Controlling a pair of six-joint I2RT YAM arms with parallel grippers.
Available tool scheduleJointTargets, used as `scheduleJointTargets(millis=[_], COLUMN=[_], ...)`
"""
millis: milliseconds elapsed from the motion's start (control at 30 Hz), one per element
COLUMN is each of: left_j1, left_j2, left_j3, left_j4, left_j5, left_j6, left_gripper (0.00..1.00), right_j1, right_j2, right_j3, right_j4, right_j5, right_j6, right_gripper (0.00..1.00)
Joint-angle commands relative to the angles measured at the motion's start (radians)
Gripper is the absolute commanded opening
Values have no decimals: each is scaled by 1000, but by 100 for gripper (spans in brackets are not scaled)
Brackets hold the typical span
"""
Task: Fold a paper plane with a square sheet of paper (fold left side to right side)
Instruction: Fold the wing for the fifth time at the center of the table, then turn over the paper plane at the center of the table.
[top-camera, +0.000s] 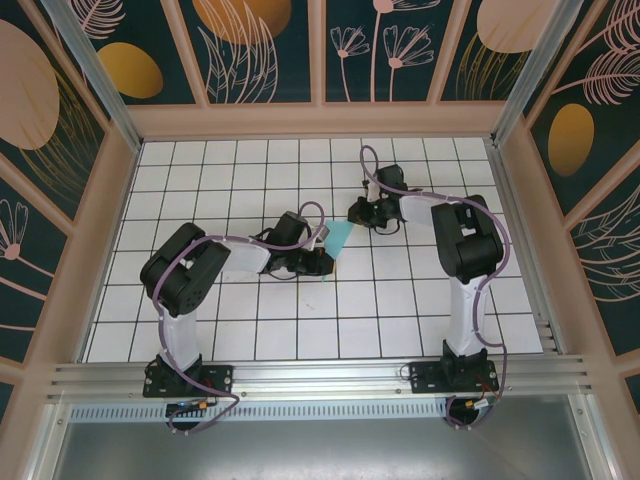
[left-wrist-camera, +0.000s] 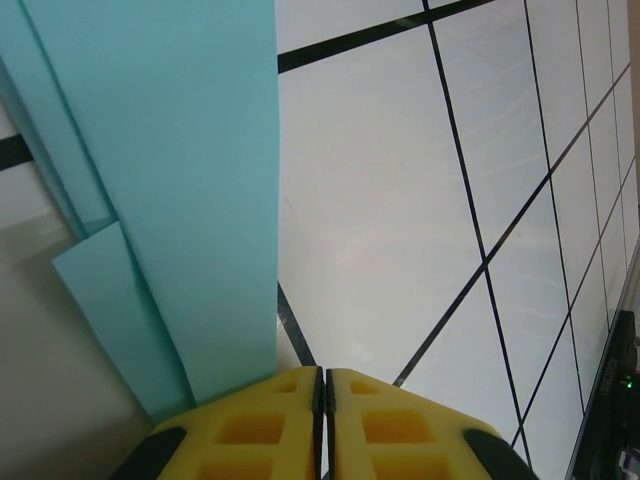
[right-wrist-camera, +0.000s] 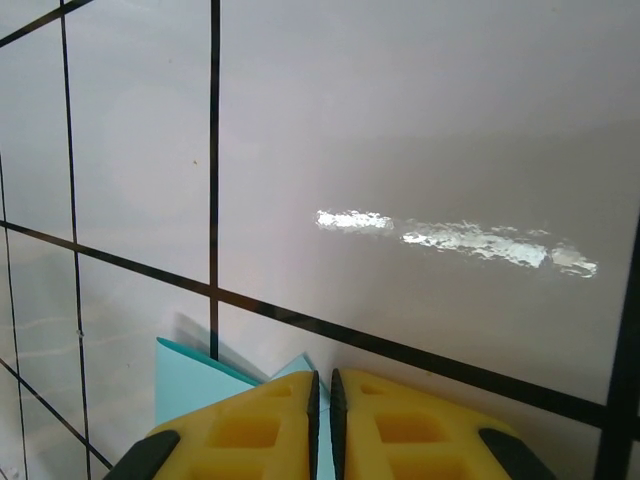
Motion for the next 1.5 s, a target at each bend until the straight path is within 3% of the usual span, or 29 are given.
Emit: scheduleJointTargets(millis=[0, 400, 667, 833, 967, 1033, 1233, 1467], left_j1=[2, -6, -4, 8, 21, 23, 31, 32], left_j2=[13, -108, -264, -362, -441, -478, -547, -568], left_j3=[-62, -184, -154, -118, -102, -95, -96, -109], left_j4=[-174, -146, -173, -226, -244, -240, -191, -180], left_j5=[-40, 61, 15, -102, -280, -397, -606, -648], left_j6=[6, -9, -4, 18, 17, 18, 2, -1], left_gripper=[16, 17, 24, 31, 37, 43, 57, 63], right_j1=[-22, -23, -38, -39, -11, 27, 170, 256], right_j2=[39, 38, -71, -156, -254, -303, -357, -284], right_j3=[4, 43, 159, 172, 63, -13, -171, -197], right_j4=[6, 4, -120, -206, -206, -180, -105, -109], right_j5=[92, 63, 232, 296, 288, 263, 268, 312], right_j6=[-23, -20, -85, -81, 15, 74, 214, 270], right_gripper=[17, 18, 44, 53, 57, 59, 63, 64])
